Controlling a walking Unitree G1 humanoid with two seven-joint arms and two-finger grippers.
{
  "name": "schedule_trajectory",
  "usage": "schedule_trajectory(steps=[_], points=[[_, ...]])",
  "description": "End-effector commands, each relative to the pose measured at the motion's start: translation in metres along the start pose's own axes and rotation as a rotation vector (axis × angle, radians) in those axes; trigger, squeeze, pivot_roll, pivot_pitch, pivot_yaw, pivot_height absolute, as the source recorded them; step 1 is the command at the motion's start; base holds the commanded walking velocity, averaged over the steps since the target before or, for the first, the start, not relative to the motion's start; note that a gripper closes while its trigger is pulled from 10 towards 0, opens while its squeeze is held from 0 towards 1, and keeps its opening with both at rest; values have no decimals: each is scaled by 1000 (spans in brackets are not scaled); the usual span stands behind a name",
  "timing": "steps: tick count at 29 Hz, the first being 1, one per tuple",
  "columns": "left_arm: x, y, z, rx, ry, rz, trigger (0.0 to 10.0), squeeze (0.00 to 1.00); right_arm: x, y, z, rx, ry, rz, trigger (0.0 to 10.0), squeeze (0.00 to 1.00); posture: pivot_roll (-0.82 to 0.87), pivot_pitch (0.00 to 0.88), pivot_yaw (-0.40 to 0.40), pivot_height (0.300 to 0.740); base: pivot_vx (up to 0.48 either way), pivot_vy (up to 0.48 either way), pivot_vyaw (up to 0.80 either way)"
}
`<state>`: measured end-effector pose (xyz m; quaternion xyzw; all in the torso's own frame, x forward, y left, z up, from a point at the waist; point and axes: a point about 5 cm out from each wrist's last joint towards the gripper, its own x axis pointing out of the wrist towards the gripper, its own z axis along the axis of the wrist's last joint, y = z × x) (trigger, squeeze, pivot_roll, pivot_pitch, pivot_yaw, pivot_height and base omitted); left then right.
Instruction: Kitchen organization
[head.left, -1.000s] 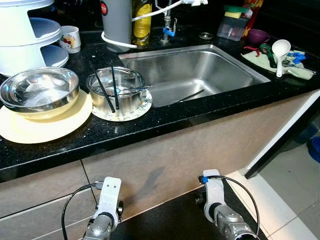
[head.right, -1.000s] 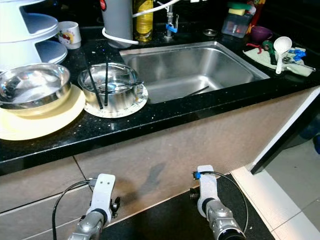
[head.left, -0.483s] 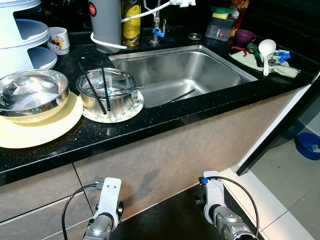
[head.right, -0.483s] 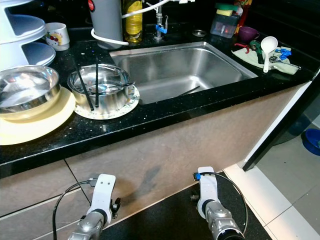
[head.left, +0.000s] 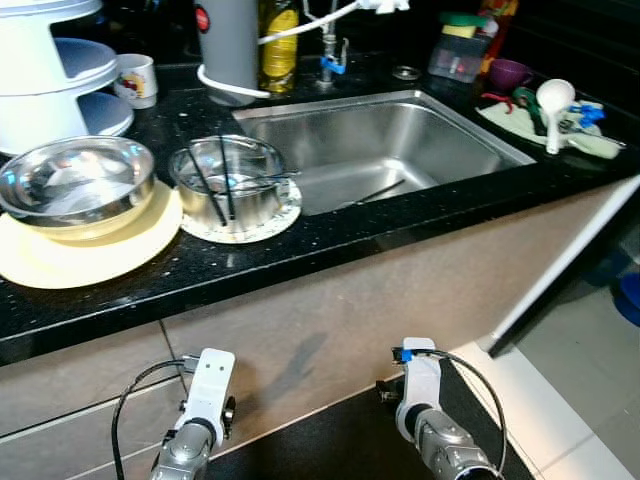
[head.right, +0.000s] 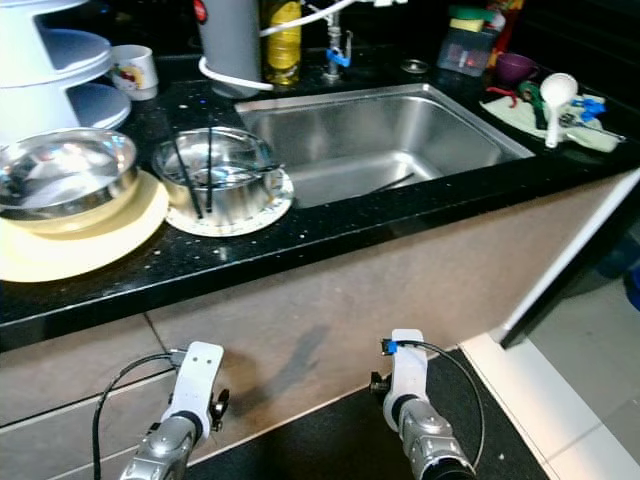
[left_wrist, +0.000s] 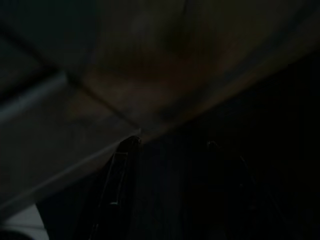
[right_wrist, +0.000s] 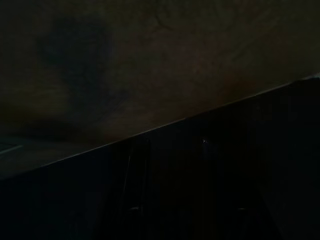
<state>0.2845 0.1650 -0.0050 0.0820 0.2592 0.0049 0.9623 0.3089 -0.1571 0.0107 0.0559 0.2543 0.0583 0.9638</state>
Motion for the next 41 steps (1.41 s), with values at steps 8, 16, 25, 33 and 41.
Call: schedule_trajectory(steps=[8,16,25,33,41], points=[[-7,7,-27,-33,53,9,10000,0,-7,-3,-16,65,-12,-19,10000,0,-75,199,-29,740,0,0,0],[-9,7,-27,1,22,-3,10000,0,-9,-5,-21,85,-18,-50,10000,0,-78,189,-10,740,0,0,0],[-22,21,11,13,-203,8,10000,0,-15,-10,-21,36,-53,-43,10000,0,-93,180,-18,740,0,0,0],[-106,38,55,316,-528,-147,10000,0,-24,-18,-15,-73,-57,78,10000,0,-92,184,-74,740,0,0,0],[-142,37,64,289,-631,-93,10000,0,-27,-17,-13,-106,-50,145,10000,0,-88,185,-77,740,0,0,0]])
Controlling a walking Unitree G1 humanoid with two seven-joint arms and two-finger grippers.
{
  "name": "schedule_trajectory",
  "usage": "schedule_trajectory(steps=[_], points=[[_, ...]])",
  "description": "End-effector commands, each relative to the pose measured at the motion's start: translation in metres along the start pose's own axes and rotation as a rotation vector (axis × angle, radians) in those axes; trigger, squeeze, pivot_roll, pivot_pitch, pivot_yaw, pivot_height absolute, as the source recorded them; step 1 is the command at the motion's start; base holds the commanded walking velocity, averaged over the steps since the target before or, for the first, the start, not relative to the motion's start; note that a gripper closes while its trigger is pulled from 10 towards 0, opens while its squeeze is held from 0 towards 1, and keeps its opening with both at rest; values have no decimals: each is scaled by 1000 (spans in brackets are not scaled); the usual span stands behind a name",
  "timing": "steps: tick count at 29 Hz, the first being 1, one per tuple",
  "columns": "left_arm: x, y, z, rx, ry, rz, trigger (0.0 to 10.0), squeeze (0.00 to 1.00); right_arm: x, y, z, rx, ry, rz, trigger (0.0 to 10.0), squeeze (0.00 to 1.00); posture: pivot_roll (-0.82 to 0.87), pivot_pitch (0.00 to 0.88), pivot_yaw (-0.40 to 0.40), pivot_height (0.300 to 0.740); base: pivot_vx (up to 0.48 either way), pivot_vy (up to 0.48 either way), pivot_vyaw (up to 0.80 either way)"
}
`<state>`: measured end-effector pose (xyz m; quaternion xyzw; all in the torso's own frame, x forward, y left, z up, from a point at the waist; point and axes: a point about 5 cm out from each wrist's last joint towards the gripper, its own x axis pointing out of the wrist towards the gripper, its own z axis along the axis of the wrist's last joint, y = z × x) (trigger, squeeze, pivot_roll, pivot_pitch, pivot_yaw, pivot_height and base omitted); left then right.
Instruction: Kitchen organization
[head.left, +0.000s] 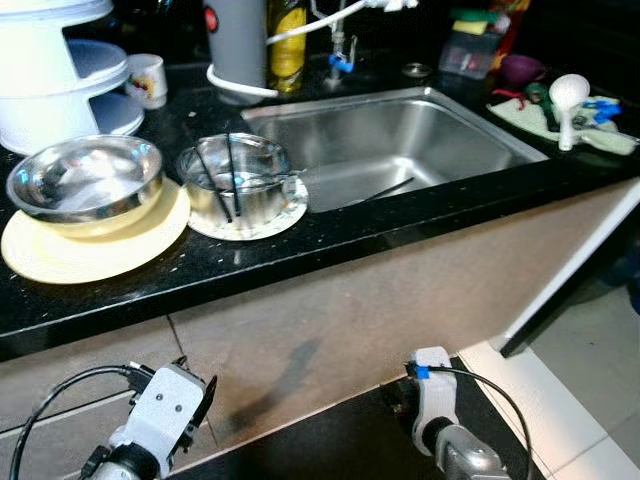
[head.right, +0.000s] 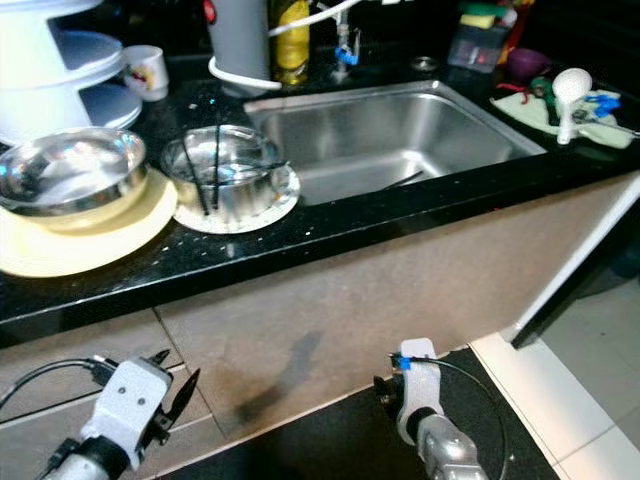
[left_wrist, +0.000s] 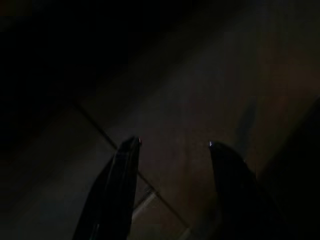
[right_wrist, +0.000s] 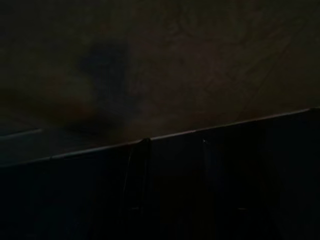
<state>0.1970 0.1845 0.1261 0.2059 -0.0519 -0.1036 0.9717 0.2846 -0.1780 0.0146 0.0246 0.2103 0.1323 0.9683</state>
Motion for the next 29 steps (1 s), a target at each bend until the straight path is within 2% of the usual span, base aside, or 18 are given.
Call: schedule_trajectory(steps=[1,2,3,4,5,6,8,9,12,16,19,20,21,22,23,27,29], points=[[-7,0,11,-7,-27,36,10000,0,-2,3,-4,-6,21,30,10000,0,-86,183,-77,740,0,0,0],[-9,3,24,-1,-66,72,10000,0,-3,3,-2,-9,16,41,10000,0,-86,182,-77,740,0,0,0],[-6,16,42,51,-135,178,10000,0,-3,2,0,-8,13,46,10000,0,-84,178,-75,740,0,0,0],[-6,16,42,51,-135,178,10000,0,-3,2,0,-8,13,46,10000,0,-84,178,-75,740,0,0,0],[-3,27,56,93,-182,270,10000,0,-3,2,1,-8,12,50,10000,0,-84,178,-75,740,0,0,0],[-3,27,56,93,-182,270,10000,0,-3,2,1,-8,12,50,10000,0,-84,178,-75,740,0,0,0],[2,51,68,147,-239,437,10000,0,-3,0,3,-5,11,52,10000,0,-83,175,-75,740,0,0,0],[2,51,68,147,-239,437,10000,0,-3,0,3,-5,11,52,10000,0,-83,175,-75,740,0,0,0],[8,66,80,167,-302,498,10000,0,-3,-1,4,-2,13,51,10000,0,-80,171,-74,740,0,0,0],[12,67,88,183,-318,477,10000,0,-3,-2,5,0,18,51,10000,0,-80,171,-74,740,0,0,0],[31,76,98,220,-277,456,10000,0,-3,0,5,1,23,57,10000,0,-78,169,-76,740,0,0,0],[41,83,101,239,-268,445,10000,263,-2,1,6,-19,27,63,10000,0,-80,170,-79,740,0,0,0],[47,88,104,252,-262,438,10000,263,-2,1,6,-33,30,68,10000,0,-80,170,-79,740,0,0,0],[47,88,104,252,-262,438,10000,263,-2,1,6,-33,30,68,10000,0,-80,170,-79,740,0,0,0],[55,93,108,242,-264,431,10000,1000,-2,2,6,-35,32,70,10000,0,-80,170,-79,740,0,0,0],[78,110,129,224,-328,431,10000,1000,-2,0,6,-23,31,63,10000,0,-84,171,-81,740,0,0,0],[82,112,133,219,-335,427,10000,1000,-2,0,6,-22,32,60,10000,0,-84,171,-81,740,0,0,0]])
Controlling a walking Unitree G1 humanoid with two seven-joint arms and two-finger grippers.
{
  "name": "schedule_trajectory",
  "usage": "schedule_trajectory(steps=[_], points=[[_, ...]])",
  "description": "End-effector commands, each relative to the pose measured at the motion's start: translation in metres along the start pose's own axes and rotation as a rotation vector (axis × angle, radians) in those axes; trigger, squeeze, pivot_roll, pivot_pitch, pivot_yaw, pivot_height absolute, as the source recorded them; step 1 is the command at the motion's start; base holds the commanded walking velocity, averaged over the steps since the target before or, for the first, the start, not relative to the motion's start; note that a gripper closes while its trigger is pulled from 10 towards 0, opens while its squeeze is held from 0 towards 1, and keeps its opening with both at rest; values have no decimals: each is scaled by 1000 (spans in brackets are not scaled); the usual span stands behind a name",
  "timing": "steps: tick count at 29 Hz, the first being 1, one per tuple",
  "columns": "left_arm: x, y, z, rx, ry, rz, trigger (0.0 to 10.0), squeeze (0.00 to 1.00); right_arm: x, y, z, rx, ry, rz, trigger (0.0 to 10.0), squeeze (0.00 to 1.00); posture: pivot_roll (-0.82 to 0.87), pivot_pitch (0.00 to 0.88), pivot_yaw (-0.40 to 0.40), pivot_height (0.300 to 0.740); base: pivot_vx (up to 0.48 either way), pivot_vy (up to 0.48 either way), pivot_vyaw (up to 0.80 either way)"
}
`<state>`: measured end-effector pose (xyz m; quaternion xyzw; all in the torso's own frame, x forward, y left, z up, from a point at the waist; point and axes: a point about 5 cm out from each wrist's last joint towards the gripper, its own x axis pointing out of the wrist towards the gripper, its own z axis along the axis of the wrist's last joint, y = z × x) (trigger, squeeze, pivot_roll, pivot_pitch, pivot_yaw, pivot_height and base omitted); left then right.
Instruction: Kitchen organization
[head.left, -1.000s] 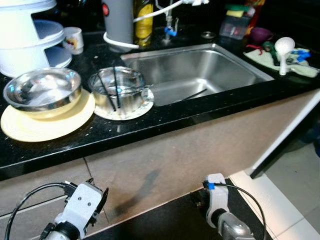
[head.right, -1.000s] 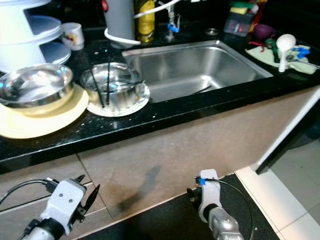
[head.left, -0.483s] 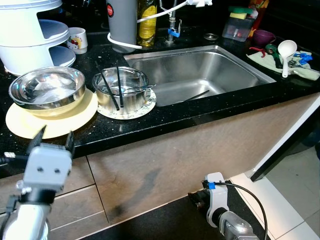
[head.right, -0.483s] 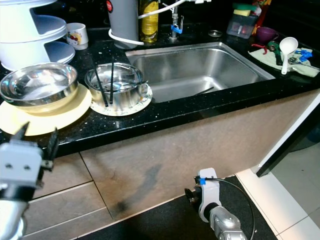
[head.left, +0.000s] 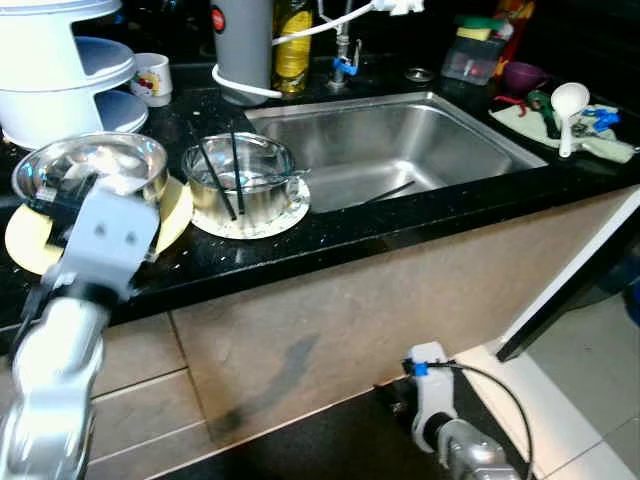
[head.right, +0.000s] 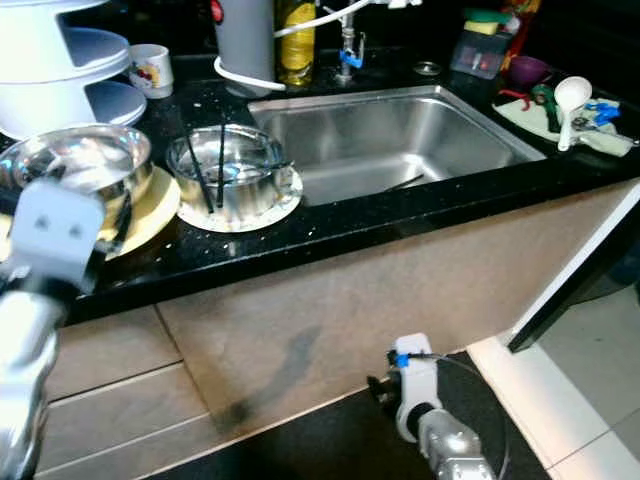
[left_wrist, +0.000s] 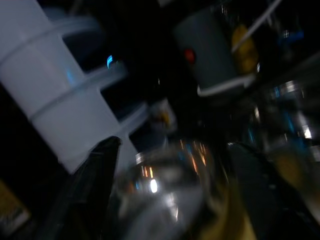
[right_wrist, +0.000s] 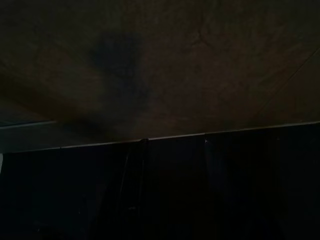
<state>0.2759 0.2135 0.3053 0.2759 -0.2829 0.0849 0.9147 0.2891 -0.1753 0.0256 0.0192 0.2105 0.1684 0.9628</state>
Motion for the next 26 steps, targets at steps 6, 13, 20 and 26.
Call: schedule_trajectory(steps=[6,13,20,26], points=[[27,-5,-17,-15,200,-245,10000,1000,-4,-1,-8,8,32,-7,10000,0,-85,177,-82,740,0,0,0],[39,14,-23,24,336,-489,10000,0,-7,-2,-10,14,37,-9,10000,0,-80,187,-81,740,0,0,0],[46,33,-19,46,416,-538,10000,0,-7,-3,-10,15,39,-10,10000,0,-76,187,-82,740,0,0,0],[42,44,-18,105,484,-594,10000,0,-8,-5,-9,19,39,-15,10000,0,-73,185,-80,740,0,0,0]])
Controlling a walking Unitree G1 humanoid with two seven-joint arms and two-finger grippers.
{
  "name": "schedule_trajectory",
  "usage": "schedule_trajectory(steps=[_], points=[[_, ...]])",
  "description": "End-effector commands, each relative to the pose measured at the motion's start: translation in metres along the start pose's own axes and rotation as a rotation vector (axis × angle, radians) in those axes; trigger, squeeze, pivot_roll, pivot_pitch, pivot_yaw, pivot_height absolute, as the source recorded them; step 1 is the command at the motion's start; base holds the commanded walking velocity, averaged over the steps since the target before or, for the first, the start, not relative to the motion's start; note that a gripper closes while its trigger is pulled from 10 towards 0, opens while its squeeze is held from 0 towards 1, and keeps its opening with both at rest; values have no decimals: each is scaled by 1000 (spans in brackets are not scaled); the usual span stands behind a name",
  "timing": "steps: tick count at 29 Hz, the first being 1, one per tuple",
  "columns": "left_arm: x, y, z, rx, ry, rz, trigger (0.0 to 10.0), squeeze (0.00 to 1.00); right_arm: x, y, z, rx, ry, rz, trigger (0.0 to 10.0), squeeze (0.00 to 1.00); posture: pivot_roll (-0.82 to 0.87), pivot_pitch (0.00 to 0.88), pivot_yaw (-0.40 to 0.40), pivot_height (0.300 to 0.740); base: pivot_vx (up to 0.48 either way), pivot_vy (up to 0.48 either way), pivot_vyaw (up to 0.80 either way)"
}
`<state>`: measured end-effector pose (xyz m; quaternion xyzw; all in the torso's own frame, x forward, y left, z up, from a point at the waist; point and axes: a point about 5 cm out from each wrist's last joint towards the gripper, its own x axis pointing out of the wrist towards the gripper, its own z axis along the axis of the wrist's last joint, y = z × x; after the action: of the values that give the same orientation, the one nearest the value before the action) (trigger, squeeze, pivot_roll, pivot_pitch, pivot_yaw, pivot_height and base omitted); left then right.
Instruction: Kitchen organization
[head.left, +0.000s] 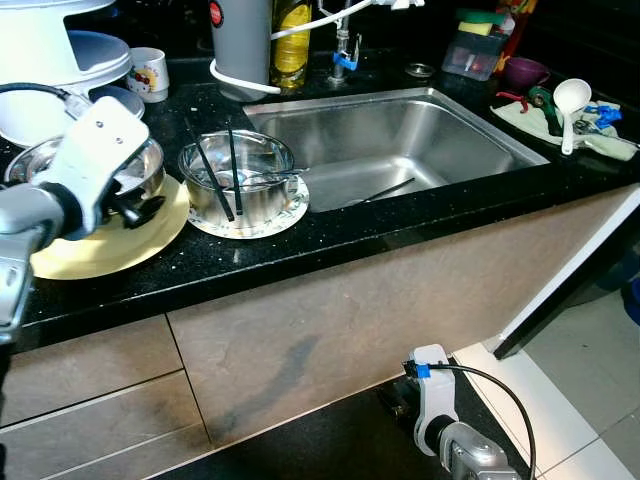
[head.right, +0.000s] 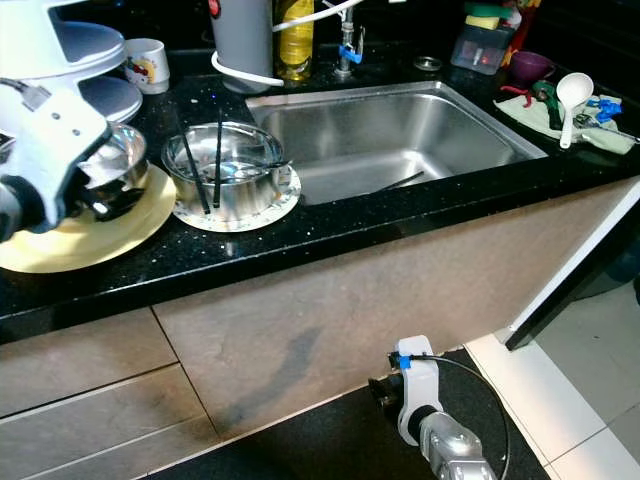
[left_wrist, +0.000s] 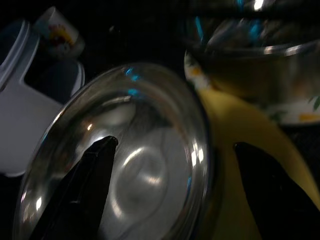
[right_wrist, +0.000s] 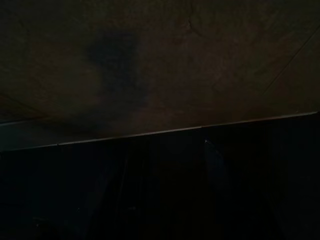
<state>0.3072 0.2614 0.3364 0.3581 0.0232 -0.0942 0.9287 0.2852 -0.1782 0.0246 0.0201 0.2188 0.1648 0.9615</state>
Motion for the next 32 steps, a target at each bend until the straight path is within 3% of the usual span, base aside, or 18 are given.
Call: schedule_trajectory(steps=[1,2,6,14,15,16,17,18,32], points=[[-2,-1,1,12,21,-35,10000,0,-4,-3,-6,12,23,-9,10000,0,-73,185,-80,740,0,0,0],[-6,-2,-4,35,78,-79,10000,0,-4,-3,-6,15,23,-10,10000,0,-73,185,-80,740,0,0,0],[-8,-1,-11,53,143,-82,10000,0,-4,-4,-6,18,22,-12,10000,0,-71,175,-80,740,0,0,0],[-8,-2,-23,98,213,-86,10000,0,-3,-4,-6,22,20,-13,10000,0,-68,166,-79,740,0,0,0],[-7,-2,-24,98,212,-80,6549,0,-3,-4,-5,23,20,-15,10000,0,-68,166,-79,740,0,0,0],[-7,-1,-24,98,213,-77,6549,0,-3,-4,-5,24,20,-16,10000,0,-68,166,-79,740,0,0,0],[-6,0,-24,99,211,-68,706,0,-3,-4,-5,25,19,-17,10000,0,-68,166,-79,740,0,0,0],[-6,0,-23,100,210,-64,0,0,-3,-4,-5,27,19,-19,10000,0,-68,166,-79,740,0,0,0],[-3,-4,-26,111,217,-88,0,0,-2,-5,-5,35,18,-28,10000,0,-69,167,-77,740,0,0,0]])
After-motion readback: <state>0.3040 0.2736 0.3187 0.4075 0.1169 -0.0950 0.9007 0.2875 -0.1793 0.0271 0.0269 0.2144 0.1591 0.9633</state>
